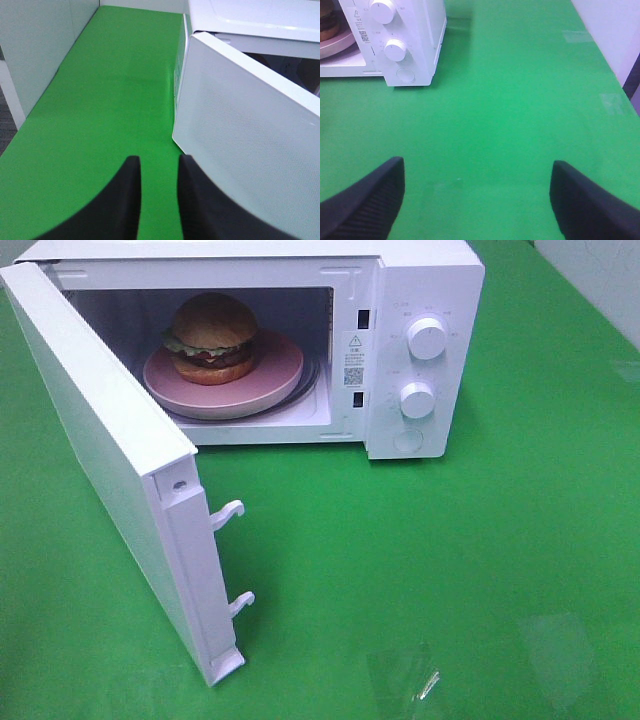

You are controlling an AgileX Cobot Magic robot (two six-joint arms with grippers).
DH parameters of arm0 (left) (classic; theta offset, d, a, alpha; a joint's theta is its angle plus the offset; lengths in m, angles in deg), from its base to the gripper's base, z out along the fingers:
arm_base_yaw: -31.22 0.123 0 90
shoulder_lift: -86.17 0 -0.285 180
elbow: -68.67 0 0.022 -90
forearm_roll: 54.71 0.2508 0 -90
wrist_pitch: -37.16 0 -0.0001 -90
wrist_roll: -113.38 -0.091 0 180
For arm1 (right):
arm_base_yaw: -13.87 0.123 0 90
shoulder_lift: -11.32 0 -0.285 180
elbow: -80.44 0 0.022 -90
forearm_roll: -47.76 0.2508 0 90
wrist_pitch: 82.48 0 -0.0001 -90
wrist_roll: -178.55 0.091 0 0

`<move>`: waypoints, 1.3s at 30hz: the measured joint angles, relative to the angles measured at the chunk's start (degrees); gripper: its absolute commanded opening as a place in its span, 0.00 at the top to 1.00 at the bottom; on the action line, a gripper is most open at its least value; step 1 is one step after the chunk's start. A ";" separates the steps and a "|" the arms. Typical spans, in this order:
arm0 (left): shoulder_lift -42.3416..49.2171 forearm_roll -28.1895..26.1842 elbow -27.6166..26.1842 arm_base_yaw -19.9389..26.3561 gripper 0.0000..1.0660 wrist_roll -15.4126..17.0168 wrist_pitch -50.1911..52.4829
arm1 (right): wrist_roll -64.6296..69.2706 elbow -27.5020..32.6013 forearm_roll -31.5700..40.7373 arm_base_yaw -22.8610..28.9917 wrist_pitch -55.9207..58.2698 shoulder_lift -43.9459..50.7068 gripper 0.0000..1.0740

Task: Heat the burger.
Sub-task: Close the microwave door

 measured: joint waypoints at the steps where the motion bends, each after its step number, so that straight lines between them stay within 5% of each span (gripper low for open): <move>1: -1.66 0.00 0.00 0.00 1.00 0.00 2.92 | 0.00 0.00 0.00 0.00 0.00 0.00 0.30; 14: -10.03 -0.06 6.82 0.00 1.00 0.00 27.39 | 0.00 0.00 0.00 0.00 0.00 0.00 0.30; 20: -15.81 -0.23 14.32 0.00 1.00 0.00 46.24 | 0.00 0.00 0.00 0.00 0.00 0.00 0.30; 30: -24.01 -0.11 20.11 0.00 1.00 0.63 60.85 | 0.00 0.00 0.00 0.00 0.00 0.00 0.30; 39: -37.13 8.48 20.74 0.00 1.00 9.57 71.91 | 0.00 0.00 0.00 0.00 0.00 0.00 0.30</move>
